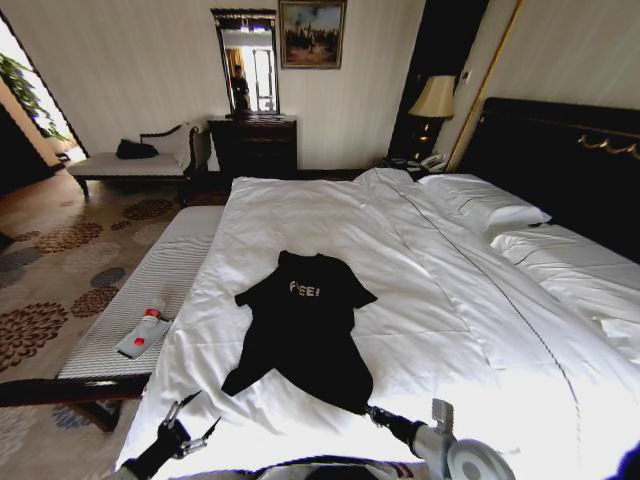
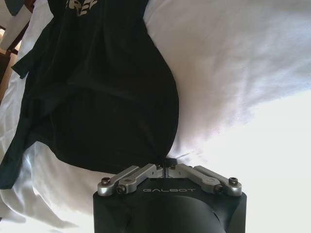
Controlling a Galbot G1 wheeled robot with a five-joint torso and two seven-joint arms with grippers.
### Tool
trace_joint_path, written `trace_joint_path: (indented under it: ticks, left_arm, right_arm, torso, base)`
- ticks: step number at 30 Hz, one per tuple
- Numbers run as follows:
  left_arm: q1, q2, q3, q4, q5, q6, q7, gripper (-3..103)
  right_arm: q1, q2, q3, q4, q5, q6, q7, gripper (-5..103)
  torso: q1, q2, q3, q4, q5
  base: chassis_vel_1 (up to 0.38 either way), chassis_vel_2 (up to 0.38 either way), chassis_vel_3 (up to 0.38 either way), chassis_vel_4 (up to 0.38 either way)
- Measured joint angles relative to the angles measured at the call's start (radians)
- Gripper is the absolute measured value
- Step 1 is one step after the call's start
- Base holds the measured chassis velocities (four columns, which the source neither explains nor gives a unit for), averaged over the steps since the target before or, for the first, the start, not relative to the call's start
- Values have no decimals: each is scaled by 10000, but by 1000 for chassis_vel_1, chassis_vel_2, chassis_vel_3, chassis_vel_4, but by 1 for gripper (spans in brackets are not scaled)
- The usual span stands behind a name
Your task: Fold the clothes on the bed.
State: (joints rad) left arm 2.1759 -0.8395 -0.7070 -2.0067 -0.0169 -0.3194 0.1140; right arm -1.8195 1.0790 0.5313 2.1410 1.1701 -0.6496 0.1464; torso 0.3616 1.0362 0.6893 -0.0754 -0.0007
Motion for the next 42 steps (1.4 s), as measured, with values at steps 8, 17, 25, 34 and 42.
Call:
trace_joint_path:
  ticks: [8, 17, 25, 34, 42]
  left_arm:
    - [-962, -167, 702, 472, 324, -85, -249, 81]
    - [-2231, -393, 1814, 1102, 619, 59, -562, 79]
    - [-2786, -472, 2381, 1362, 593, 168, -746, 76]
    - [-3005, -523, 2455, 1529, 399, 267, -871, 70]
    - [-3189, -621, 2585, 1663, 323, 348, -1019, 45]
  right_arm:
    - [-22, -9, 55, 5, -7, -1, -22, 0]
    - [-70, 15, 121, 25, -40, -1, -54, 0]
    - [-78, 39, 153, 12, -81, 12, -69, 0]
    - [-78, 76, 122, -19, -154, 24, -95, 0]
    - [-84, 86, 132, -14, -174, 37, -105, 0]
  torso:
    - [0, 0, 0, -2, 2]
    - [0, 0, 0, -2, 2]
    - [1, 0, 0, -2, 2]
    - [0, 0, 0, -2, 0]
    - [0, 0, 0, -2, 1]
  base:
    - [0, 0, 0, 0]
    - [0, 0, 0, 0]
    - [0, 0, 0, 0]
    - [0, 0, 0, 0]
    - [0, 0, 0, 0]
